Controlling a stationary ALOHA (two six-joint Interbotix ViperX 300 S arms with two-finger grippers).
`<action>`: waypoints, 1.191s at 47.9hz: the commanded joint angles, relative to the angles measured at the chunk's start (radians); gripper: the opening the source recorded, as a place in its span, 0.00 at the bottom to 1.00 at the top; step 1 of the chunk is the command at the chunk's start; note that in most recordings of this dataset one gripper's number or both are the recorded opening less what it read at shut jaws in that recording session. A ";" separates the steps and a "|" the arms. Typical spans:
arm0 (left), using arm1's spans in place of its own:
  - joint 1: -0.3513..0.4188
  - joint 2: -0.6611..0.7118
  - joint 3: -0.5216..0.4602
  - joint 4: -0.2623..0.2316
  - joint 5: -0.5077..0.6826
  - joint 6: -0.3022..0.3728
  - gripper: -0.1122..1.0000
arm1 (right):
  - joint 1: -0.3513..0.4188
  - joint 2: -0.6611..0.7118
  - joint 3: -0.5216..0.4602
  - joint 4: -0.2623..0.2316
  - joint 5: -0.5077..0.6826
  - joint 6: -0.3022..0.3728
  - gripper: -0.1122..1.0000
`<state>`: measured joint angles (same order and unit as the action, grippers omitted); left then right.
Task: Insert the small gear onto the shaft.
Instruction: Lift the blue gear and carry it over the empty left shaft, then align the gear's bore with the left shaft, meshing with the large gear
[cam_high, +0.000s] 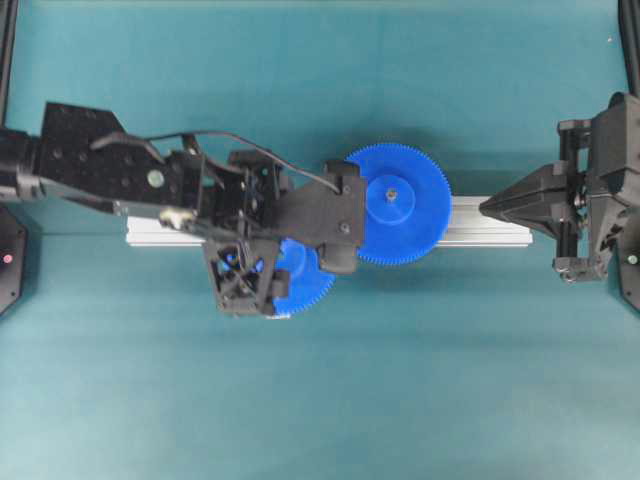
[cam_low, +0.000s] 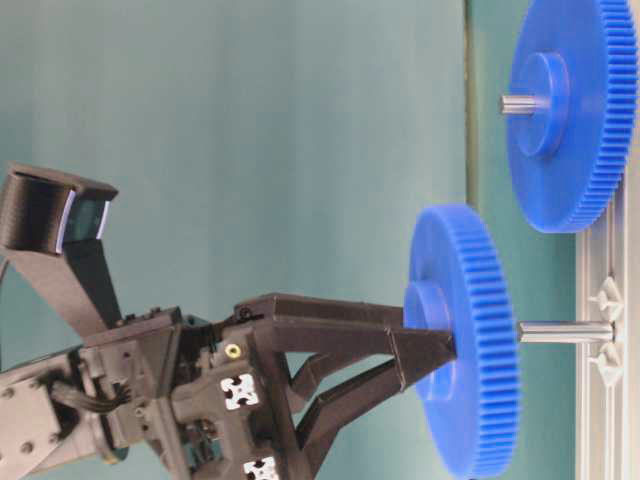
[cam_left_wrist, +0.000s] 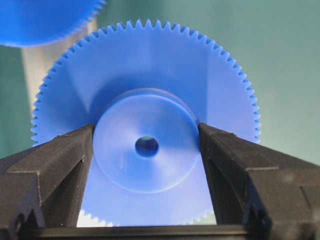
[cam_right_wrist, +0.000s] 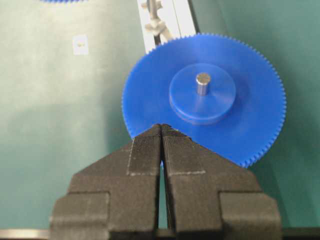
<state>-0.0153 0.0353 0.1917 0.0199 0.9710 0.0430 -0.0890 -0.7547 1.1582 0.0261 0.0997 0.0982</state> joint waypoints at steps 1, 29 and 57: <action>0.023 -0.040 -0.034 0.003 0.006 0.023 0.73 | -0.003 0.000 -0.009 0.002 -0.009 0.011 0.12; 0.098 -0.005 -0.029 0.003 -0.037 0.107 0.73 | -0.003 0.002 0.000 0.002 -0.032 0.012 0.12; 0.097 0.017 -0.026 0.002 -0.038 0.103 0.73 | -0.003 0.000 0.000 0.003 -0.032 0.012 0.12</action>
<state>0.0844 0.0660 0.1917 0.0199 0.9403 0.1488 -0.0890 -0.7547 1.1689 0.0276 0.0767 0.0982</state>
